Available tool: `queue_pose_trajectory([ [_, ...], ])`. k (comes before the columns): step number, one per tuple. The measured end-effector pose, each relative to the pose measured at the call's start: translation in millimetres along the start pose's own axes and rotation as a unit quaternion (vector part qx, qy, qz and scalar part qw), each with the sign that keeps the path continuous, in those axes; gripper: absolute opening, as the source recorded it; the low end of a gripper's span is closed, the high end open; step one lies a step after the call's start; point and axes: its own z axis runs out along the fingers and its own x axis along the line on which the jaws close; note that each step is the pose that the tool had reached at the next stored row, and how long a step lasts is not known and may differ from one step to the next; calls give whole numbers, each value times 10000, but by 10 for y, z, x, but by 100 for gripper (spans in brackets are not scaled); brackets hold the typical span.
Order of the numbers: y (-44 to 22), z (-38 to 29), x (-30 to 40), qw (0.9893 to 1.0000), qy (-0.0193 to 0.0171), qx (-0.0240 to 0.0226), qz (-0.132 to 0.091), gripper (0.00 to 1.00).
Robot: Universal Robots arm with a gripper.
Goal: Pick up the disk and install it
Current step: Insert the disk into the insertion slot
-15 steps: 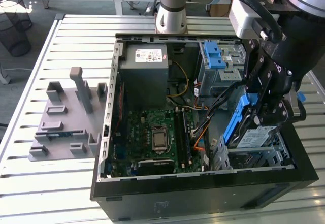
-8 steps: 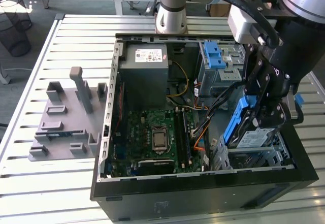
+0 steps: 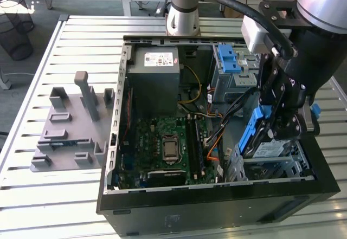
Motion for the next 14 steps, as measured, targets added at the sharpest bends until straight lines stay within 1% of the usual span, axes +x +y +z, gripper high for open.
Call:
queue_pose_trajectory([
  [4,0,37,-1,10000,1,0,0,36],
  [10,1,40,0,10000,1,0,0,36],
  [11,0,40,0,10000,1,0,0,38],
  [12,1,42,-1,10000,-1,0,0,44],
  [14,0,41,-1,10000,0,0,0,44],
])
